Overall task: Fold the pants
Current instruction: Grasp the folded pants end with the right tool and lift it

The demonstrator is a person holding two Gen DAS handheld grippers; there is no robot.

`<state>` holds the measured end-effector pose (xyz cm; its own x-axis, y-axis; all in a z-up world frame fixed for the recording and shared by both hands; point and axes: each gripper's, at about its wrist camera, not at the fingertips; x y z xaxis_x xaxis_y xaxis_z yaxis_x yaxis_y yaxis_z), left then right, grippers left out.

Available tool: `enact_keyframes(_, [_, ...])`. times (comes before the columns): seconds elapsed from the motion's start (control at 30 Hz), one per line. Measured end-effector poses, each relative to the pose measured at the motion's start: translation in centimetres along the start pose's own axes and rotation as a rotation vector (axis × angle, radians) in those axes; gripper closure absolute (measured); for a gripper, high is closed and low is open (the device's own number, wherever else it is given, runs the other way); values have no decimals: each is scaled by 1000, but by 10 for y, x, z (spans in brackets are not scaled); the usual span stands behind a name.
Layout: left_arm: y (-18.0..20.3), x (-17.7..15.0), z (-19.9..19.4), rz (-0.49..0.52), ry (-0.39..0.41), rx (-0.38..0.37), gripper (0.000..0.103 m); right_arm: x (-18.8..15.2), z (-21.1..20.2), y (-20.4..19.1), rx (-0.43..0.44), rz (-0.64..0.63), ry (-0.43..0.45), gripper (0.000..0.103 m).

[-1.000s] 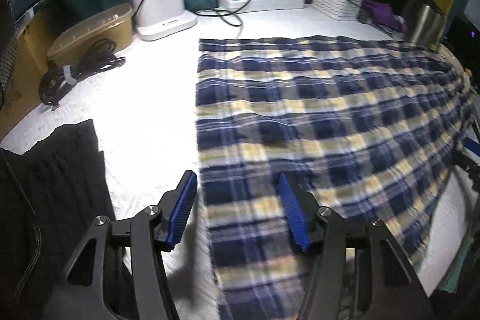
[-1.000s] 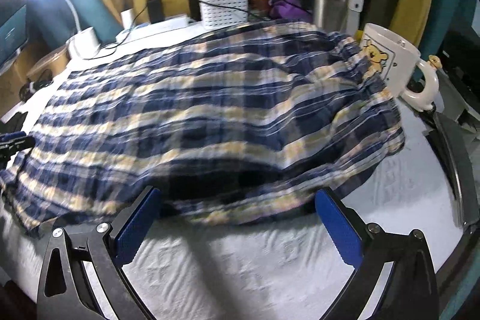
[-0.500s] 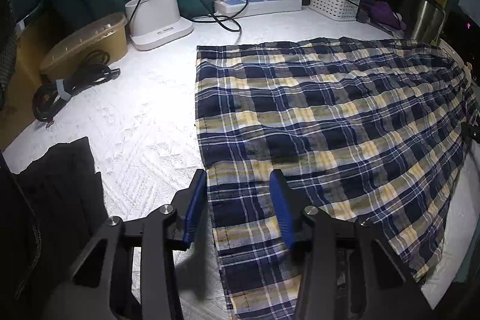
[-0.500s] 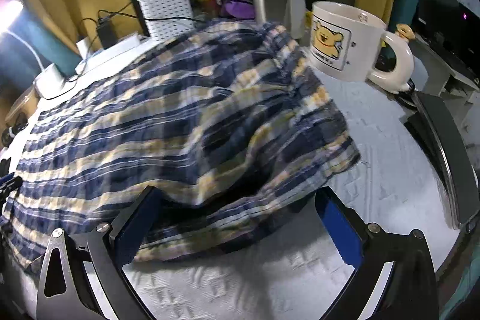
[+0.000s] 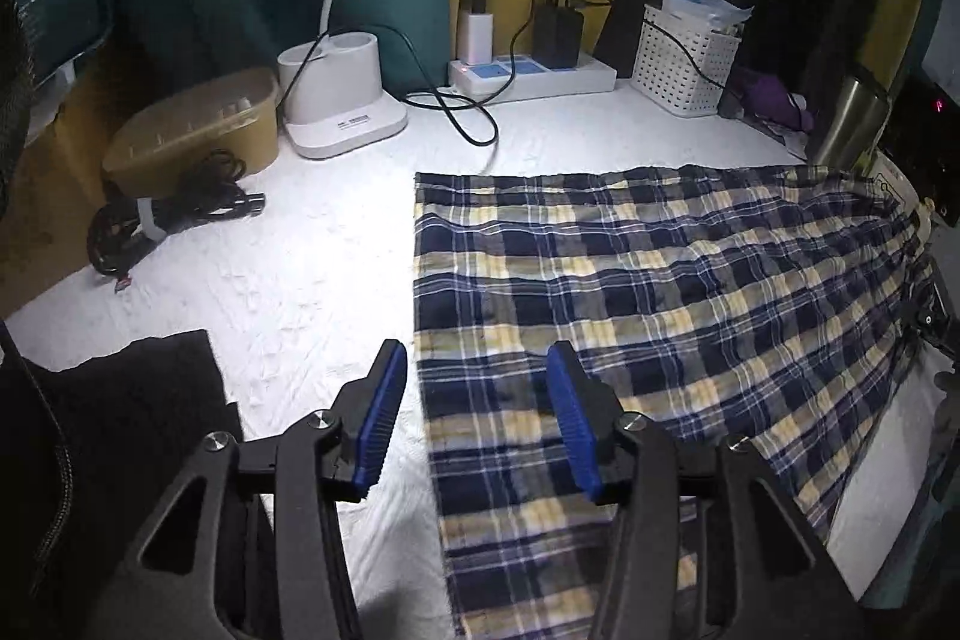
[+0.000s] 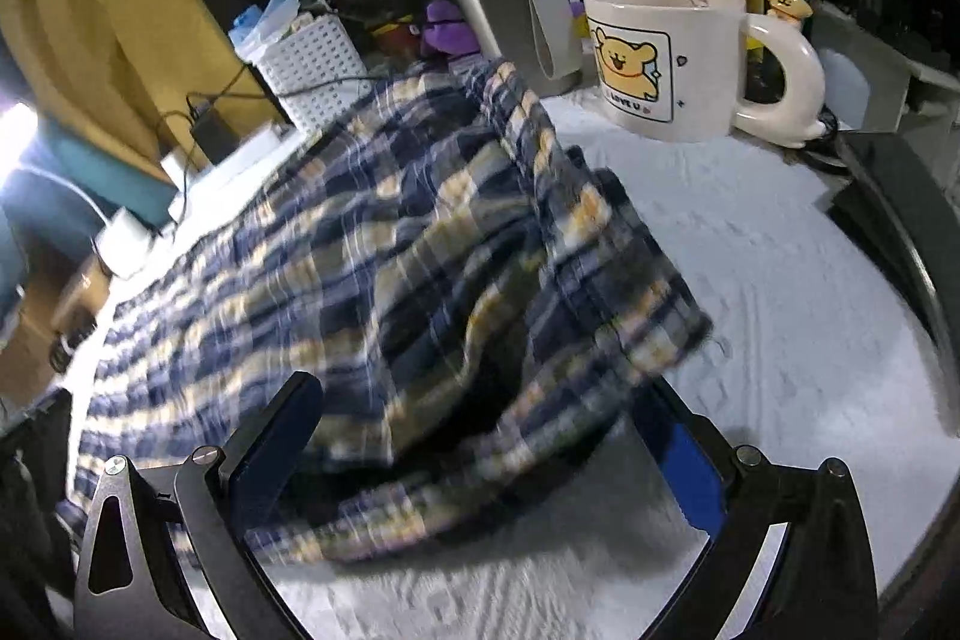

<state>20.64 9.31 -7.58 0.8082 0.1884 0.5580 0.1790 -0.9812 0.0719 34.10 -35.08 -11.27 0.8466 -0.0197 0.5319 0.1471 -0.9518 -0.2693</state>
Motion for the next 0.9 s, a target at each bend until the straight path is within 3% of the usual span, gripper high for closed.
enact_keyframes(0.47, [-7,5,27,-26,-82,23,54,35,22,4,147,110,27,1])
enact_keyframes(0.57, [-7,7,28,-22,-83,23,54,41,26,12,152,150,54,24])
enact_keyframes(0.63, [-6,8,28,-18,-83,19,54,45,30,21,171,188,43,62])
enact_keyframes(0.7, [-6,8,29,-14,-86,17,54,46,35,27,209,211,32,69])
enact_keyframes(0.73, [-5,7,29,-12,-86,16,54,46,36,26,222,203,24,78])
enact_keyframes(0.9, [-7,7,24,-16,-73,12,54,44,28,16,220,166,42,85])
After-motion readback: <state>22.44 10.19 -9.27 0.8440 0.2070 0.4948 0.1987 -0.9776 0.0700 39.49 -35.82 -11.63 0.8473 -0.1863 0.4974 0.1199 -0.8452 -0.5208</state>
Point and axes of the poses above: each gripper's, at about its wrist camera, not at the fingertips, and z roughly the way its jaws point, y to its right, x to its top, and after that the axes turned 7 degrees about -y, right-handed
